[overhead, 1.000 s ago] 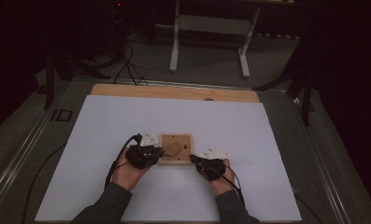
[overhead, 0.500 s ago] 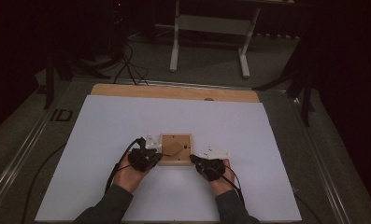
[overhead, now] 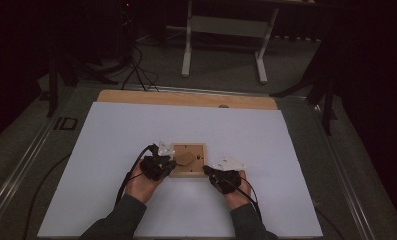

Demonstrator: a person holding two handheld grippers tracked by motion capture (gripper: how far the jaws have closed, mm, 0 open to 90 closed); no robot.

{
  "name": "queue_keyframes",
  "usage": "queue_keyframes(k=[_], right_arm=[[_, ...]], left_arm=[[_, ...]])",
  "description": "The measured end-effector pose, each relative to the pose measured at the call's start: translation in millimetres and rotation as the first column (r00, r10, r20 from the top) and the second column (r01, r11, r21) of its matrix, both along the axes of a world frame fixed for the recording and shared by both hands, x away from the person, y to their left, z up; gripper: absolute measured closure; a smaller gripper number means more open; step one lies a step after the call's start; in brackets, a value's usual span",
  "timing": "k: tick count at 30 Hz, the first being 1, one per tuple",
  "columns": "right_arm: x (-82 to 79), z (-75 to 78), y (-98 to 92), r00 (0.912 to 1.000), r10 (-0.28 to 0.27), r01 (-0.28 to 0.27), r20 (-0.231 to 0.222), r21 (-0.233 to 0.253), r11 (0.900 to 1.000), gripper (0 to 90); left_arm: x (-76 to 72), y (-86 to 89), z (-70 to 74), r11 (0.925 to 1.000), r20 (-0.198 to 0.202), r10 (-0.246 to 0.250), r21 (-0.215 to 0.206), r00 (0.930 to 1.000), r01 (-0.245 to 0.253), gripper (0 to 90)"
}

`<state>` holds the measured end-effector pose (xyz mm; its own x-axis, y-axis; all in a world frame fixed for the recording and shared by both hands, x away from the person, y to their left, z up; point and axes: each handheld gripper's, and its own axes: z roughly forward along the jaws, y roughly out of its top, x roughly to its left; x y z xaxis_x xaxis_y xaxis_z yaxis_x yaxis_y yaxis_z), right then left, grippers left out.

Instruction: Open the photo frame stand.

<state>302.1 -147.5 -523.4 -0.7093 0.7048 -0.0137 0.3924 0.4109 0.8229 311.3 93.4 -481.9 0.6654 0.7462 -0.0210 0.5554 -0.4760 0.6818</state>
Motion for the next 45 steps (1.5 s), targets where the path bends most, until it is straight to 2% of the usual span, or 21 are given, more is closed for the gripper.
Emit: queue_keyframes(k=[5, 10, 20, 27, 35, 40, 42, 45], right_arm=[[0.1, 0.0, -0.1, 1.0000, 0.001, -0.001, 0.001, -0.001, 1.000, 89.2], [0.2, 0.0, -0.2, 1.0000, 0.002, -0.002, 0.002, -0.001, 1.000, 89.1], [0.2, -0.1, 0.0, 1.0000, 0.003, -0.003, 0.000, 0.000, 1.000, 89.0], [0.4, -0.1, 0.0, 1.0000, 0.005, -0.005, 0.003, -0.001, 1.000, 88.9], [0.0, -0.2, 0.4, 1.0000, 0.001, -0.001, 0.004, -0.001, 1.000, 88.7], [-0.2, -0.3, 0.5, 1.0000, -0.001, 0.001, 0.003, 0.000, 1.000, 88.6], [-0.1, -0.3, 0.5, 1.0000, 0.000, 0.000, 0.003, 0.000, 1.000, 88.6], [-0.1, -0.3, 0.5, 1.0000, 0.000, 0.000, 0.004, 0.000, 1.000, 88.5]], left_arm=[[3.9, -2.8, 7.0, 0.9999, 0.008, 0.001, -0.012, 1.0000, -0.001, 88.6], [7.5, -5.1, 5.9, 0.9998, -0.026, -0.004, -0.020, 0.9997, 0.004, 83.4], [15.6, -3.7, 1.2, 0.9974, -0.096, -0.017, -0.071, 0.9953, 0.011, 59.6], [24.2, -0.1, -3.4, 0.9872, -0.159, -0.060, -0.155, 0.9855, 0.035, 55.5], [27.6, 1.2, -5.1, 0.9782, -0.179, -0.084, -0.202, 0.9803, 0.047, 49.2], [32.4, 5.3, -5.5, 0.9624, -0.204, -0.091, -0.269, 0.9746, 0.034, 47.9], [34.5, 6.8, -5.6, 0.9614, -0.214, -0.088, -0.274, 0.9730, 0.027, 47.7], [39.1, 9.5, -6.8, 0.9518, -0.252, -0.077, -0.307, 0.9647, -0.004, 47.7]])
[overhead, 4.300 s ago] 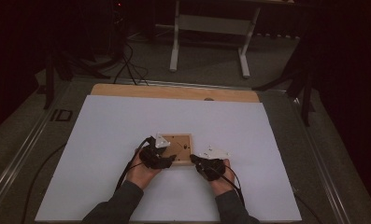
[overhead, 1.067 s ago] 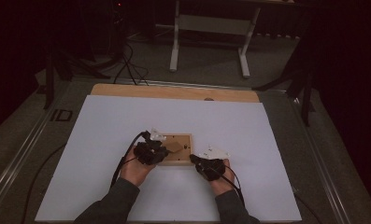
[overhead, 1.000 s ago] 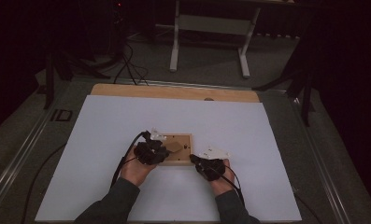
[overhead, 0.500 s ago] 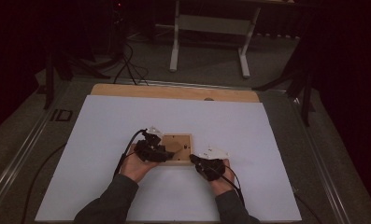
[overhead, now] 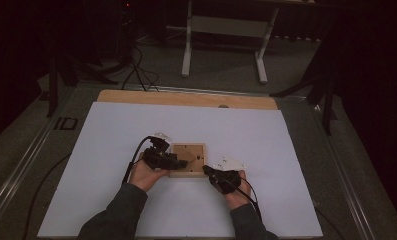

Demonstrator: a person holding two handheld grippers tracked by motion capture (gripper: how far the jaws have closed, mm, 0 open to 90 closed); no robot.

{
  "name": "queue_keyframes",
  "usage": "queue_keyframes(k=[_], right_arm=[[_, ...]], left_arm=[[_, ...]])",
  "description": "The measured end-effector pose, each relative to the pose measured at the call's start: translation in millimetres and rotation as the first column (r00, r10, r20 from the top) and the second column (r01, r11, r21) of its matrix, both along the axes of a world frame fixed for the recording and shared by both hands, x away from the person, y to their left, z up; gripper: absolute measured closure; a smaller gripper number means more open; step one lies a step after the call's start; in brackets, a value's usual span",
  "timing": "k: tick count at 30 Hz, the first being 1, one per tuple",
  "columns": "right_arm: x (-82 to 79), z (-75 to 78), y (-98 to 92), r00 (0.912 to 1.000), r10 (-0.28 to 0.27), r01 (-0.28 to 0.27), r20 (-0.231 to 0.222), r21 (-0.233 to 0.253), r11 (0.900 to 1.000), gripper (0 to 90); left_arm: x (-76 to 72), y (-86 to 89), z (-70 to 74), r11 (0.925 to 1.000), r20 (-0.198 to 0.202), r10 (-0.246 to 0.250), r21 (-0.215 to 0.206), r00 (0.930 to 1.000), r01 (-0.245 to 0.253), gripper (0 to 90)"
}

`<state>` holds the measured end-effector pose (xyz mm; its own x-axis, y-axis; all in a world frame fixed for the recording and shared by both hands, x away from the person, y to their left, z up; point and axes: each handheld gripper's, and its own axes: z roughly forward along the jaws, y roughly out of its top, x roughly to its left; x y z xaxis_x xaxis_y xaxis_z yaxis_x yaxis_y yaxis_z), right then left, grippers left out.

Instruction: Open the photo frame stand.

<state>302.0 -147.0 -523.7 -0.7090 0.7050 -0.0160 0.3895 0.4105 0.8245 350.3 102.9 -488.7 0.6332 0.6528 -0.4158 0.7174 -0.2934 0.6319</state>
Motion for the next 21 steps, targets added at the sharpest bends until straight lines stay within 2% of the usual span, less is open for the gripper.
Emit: queue_keyframes(k=[4, 10, 21], right_arm=[[0.0, 0.0, 0.0, 1.0000, 0.000, 0.000, 0.000, 0.000, 1.000, 88.2], [0.1, -0.1, 0.0, 1.0000, -0.001, 0.001, 0.000, 0.001, 1.000, 88.0], [0.3, 0.0, 0.0, 1.0000, 0.000, 0.000, 0.000, 0.001, 1.000, 87.8]], left_arm=[[6.1, 2.4, -1.9, 0.9995, -0.044, 0.007, -0.032, 0.9990, -0.008, 47.9], [11.4, 3.5, -2.5, 0.9981, -0.073, 0.014, -0.058, 0.9972, -0.018, 47.7], [17.6, -3.4, -6.0, 0.9997, -0.100, 0.017, -0.016, 0.9949, -0.019, 49.2]])
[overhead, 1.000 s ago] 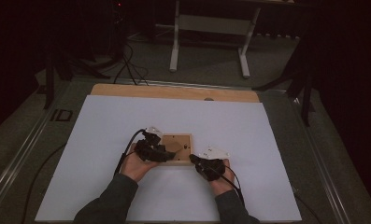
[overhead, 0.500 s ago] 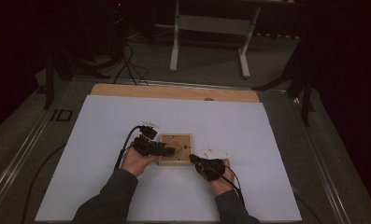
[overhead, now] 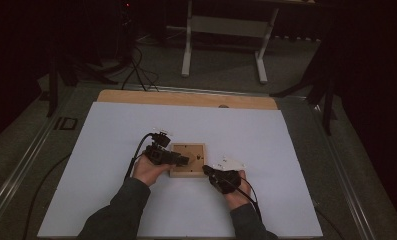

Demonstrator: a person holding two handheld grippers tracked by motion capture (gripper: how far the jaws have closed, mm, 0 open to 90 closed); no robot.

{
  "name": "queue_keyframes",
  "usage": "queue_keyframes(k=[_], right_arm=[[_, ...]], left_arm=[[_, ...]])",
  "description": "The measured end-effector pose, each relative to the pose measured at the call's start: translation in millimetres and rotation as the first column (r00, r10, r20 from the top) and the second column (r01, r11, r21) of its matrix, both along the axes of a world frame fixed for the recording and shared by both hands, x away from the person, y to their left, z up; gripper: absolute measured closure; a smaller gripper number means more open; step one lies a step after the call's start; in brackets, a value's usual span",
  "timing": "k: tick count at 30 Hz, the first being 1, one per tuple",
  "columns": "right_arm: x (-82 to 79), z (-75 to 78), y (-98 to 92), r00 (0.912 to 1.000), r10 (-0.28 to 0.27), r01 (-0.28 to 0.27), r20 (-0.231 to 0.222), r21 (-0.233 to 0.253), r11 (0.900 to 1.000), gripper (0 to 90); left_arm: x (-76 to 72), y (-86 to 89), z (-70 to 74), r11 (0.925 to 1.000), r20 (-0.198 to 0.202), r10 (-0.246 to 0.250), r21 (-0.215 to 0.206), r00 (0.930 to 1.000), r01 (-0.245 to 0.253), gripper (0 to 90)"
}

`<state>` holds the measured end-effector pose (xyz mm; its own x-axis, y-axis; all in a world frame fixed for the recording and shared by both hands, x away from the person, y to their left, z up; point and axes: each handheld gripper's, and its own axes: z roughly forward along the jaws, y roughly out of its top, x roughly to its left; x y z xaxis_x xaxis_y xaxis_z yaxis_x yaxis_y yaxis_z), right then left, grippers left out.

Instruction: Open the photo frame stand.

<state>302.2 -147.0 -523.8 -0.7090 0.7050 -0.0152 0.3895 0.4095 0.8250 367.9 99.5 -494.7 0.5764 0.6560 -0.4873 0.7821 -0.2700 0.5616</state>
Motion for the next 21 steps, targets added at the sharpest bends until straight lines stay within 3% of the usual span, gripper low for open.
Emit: queue_keyframes(k=[11, 21], right_arm=[[0.5, 0.0, -0.3, 1.0000, 0.002, -0.002, -0.002, 0.002, 1.000, 87.3], [2.1, 0.8, -0.9, 1.0000, -0.002, 0.002, -0.007, -0.002, 1.000, 81.0]], left_arm=[[4.4, -4.3, -3.2, 0.9997, -0.039, 0.006, 0.025, 0.9992, -0.005, 52.0], [2.3, -8.8, -2.1, 0.9957, -0.010, -0.001, 0.093, 0.9999, 0.002, 53.9]])
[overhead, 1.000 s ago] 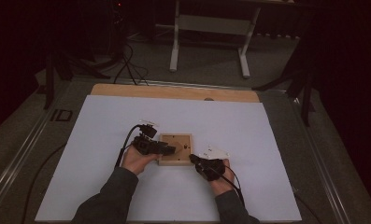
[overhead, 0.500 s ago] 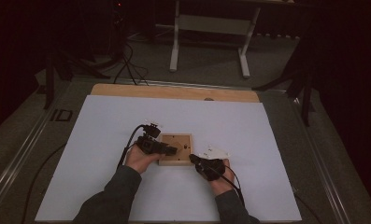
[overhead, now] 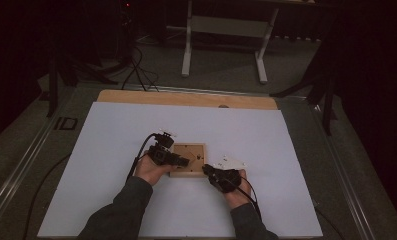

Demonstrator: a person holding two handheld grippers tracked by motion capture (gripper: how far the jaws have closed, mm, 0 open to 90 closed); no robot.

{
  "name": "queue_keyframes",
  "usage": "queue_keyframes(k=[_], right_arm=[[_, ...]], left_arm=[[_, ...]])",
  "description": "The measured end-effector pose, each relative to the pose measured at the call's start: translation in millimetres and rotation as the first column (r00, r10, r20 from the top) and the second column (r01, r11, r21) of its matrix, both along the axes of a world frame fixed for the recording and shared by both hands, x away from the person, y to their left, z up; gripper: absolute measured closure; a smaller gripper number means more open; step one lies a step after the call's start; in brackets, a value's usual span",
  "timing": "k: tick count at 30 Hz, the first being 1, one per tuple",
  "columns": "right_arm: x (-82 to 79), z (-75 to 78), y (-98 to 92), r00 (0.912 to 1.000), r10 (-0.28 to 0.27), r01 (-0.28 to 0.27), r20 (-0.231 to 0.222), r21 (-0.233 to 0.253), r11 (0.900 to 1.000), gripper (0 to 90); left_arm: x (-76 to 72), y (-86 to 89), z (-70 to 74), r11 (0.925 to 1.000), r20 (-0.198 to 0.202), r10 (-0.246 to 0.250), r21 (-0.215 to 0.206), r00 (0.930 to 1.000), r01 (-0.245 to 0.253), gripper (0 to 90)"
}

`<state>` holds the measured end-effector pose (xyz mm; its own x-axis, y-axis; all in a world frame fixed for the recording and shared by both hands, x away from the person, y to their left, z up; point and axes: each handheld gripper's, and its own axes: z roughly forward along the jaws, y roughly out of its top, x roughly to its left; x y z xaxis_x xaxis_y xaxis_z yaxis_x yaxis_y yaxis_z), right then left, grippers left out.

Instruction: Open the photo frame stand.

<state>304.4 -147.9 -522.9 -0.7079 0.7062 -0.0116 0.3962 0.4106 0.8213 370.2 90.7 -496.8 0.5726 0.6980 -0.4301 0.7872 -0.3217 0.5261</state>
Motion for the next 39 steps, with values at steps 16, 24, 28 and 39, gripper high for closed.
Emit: queue_keyframes(k=[16, 24, 28, 39], right_arm=[[3.7, 10.9, -8.5, 0.9999, -0.014, 0.014, -0.010, 0.002, 1.000, 62.8], [6.6, 15.3, -12.1, 0.9996, -0.018, 0.018, -0.023, 0.016, 1.000, 60.6], [8.4, 17.3, -13.0, 0.9994, -0.022, 0.023, -0.025, 0.022, 1.000, 60.5], [17.0, 23.6, -17.7, 0.9986, -0.028, 0.030, -0.045, 0.053, 0.998, 59.0]], left_arm=[[-10.6, -6.3, 6.9, 0.9977, 0.101, -0.020, 0.066, 0.9947, 0.013, 54.9], [-19.6, -10.0, 10.9, 0.9941, 0.167, -0.044, 0.105, 0.9850, 0.026, 54.8], [-26.8, -11.6, 12.6, 0.9920, 0.214, -0.056, 0.123, 0.9753, 0.031, 54.9], [-44.4, -12.7, 11.1, 0.9895, 0.320, -0.069, 0.142, 0.9449, 0.024, 54.9]])
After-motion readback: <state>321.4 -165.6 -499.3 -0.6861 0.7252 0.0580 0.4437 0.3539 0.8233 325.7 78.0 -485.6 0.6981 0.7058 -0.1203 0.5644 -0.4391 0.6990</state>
